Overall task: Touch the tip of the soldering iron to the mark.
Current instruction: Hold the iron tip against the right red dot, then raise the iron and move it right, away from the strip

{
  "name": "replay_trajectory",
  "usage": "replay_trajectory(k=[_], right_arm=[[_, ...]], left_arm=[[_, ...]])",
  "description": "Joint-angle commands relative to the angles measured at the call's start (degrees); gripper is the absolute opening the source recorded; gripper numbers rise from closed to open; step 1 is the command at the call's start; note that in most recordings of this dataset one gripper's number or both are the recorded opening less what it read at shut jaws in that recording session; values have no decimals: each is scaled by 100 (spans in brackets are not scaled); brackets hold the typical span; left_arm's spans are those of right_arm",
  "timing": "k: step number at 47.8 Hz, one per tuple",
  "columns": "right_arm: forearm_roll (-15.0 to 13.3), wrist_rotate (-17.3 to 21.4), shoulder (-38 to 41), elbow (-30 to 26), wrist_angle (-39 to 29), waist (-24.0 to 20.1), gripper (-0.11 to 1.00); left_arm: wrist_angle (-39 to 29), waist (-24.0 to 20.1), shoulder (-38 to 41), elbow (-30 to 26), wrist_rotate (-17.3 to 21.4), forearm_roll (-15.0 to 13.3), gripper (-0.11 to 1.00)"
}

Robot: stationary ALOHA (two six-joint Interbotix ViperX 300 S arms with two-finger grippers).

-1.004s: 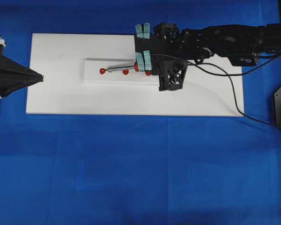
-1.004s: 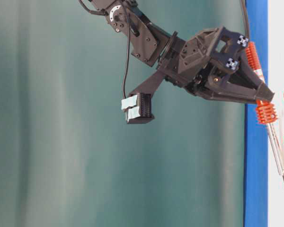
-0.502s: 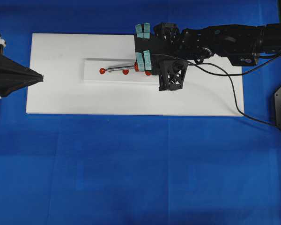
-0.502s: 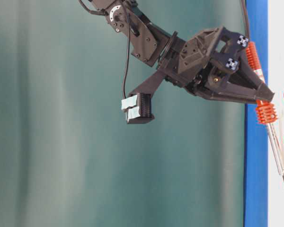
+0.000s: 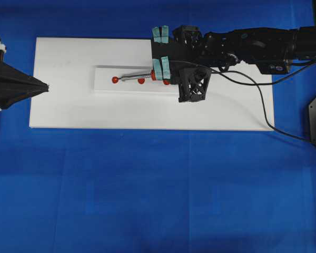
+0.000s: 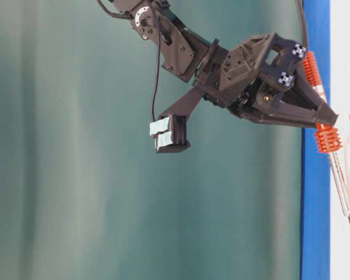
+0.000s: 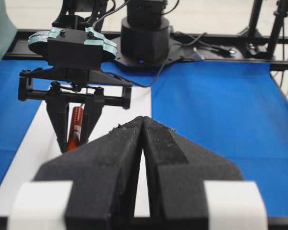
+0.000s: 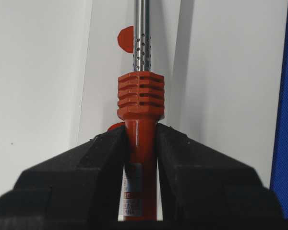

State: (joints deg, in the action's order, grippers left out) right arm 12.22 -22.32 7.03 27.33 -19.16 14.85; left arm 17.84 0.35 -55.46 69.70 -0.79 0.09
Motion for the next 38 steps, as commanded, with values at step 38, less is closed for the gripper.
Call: replay_trajectory(k=[38], right_arm=[[-44, 9, -1292, -571, -932, -9, 6]], left_arm=[[62, -9, 44, -53, -18, 0, 0]])
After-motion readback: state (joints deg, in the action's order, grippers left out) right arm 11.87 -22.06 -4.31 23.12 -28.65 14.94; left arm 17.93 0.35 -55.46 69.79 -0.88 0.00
